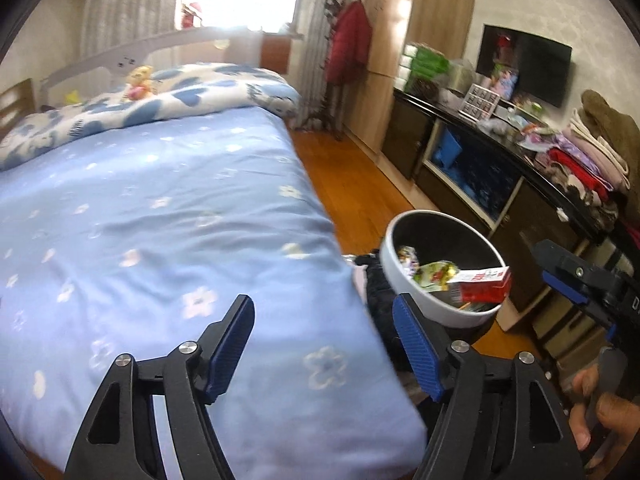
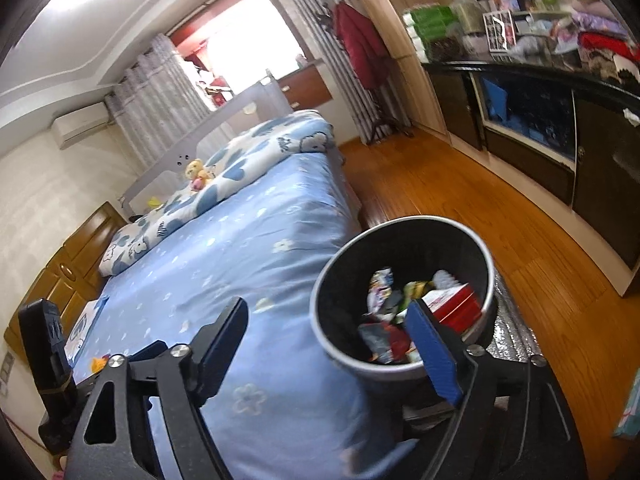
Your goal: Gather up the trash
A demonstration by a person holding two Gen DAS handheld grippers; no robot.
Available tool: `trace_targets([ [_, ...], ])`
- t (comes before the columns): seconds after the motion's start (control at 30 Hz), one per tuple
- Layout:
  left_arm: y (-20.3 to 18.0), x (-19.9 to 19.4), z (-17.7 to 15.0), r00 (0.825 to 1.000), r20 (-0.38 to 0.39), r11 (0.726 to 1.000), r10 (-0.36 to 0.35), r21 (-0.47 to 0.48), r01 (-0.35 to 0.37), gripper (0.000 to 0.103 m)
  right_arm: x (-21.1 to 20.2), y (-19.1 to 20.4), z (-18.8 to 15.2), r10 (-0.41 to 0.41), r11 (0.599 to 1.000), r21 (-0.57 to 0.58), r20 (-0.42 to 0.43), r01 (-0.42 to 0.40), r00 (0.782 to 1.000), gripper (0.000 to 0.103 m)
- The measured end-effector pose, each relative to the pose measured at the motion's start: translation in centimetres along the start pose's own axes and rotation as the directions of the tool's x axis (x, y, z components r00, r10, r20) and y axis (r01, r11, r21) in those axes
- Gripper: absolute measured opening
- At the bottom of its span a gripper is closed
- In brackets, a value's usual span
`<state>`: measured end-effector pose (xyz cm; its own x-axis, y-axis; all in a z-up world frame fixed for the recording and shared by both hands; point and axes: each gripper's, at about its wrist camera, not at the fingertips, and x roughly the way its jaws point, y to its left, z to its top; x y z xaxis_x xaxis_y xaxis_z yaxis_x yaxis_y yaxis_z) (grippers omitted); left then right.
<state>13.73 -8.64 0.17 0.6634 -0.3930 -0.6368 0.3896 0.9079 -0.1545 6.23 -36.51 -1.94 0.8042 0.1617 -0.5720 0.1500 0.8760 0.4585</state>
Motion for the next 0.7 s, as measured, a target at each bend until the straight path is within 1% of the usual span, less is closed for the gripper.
trace_targets([
  [0.03, 0.4, -0.9, -0.6, 1.000, 0.011, 1.000, 0.011, -0.003, -0.011, 0.076, -0.2, 0.6, -0.4, 0.001, 1.000, -0.009, 0.005, -0.001, 1.000, 0.087],
  [0.2, 1.6, -5.5, -3.6, 0.995, 0.069, 0.997, 0.072, -0.019, -0.070, 0.076, -0.9, 3.5, -2.4, 0.019, 0.998, -0.062, 0.008, -0.018, 1.000, 0.088],
  [0.3, 2.0, -8.4, -4.7, 0.987, 0.114, 0.994, 0.109, -0.037, -0.106, 0.077, -1.7, 5.2, -2.8, 0.036, 0.994, -0.104, 0.029, -0.033, 0.999, 0.088],
  [0.37, 1.8, -10.4, -5.2, 0.980, 0.152, 0.991, 0.131, -0.047, -0.125, 0.079, -2.7, 6.6, -2.5, 0.050, 0.989, -0.143, 0.058, -0.041, 0.997, 0.088],
  [0.4, 1.6, -11.4, -5.5, 0.973, 0.178, 0.989, 0.146, -0.051, -0.139, 0.082, -3.0, 7.1, -2.2, 0.054, 0.987, -0.158, 0.070, -0.042, 0.996, 0.088],
  [0.43, 1.6, -12.4, -5.7, 0.967, 0.200, 0.987, 0.158, -0.056, -0.150, 0.089, -3.8, 7.7, -2.1, 0.058, 0.983, -0.181, 0.093, -0.041, 0.994, 0.089],
  [0.47, 1.4, -13.3, -6.0, 0.959, 0.225, 0.985, 0.173, -0.063, -0.163, 0.093, -4.9, 8.6, -1.7, 0.062, 0.977, -0.210, 0.127, -0.035, 0.990, 0.095],
  [0.5, 1.2, -14.3, -6.5, 0.948, 0.253, 0.981, 0.195, -0.071, -0.182, 0.102, -5.6, 9.1, -1.6, 0.068, 0.972, -0.232, 0.155, -0.031, 0.986, 0.099],
  [0.53, 0.7, -15.0, -6.9, 0.937, 0.277, 0.977, 0.214, -0.077, -0.200, 0.102, -6.2, 9.6, -1.6, 0.072, 0.968, -0.252, 0.182, -0.024, 0.981, 0.103],
  [0.6, -0.1, -16.2, -7.9, 0.913, 0.319, 0.967, 0.254, -0.080, -0.241, 0.102, -7.4, 10.7, -1.8, 0.077, 0.953, -0.302, 0.243, 0.000, 0.967, 0.103],
  [0.7, -1.1, -16.9, -9.5, 0.884, 0.348, 0.950, 0.312, -0.083, -0.302, 0.103, -7.1, 11.5, -2.9, 0.049, 0.942, -0.333, 0.272, 0.046, 0.961, 0.103],
])
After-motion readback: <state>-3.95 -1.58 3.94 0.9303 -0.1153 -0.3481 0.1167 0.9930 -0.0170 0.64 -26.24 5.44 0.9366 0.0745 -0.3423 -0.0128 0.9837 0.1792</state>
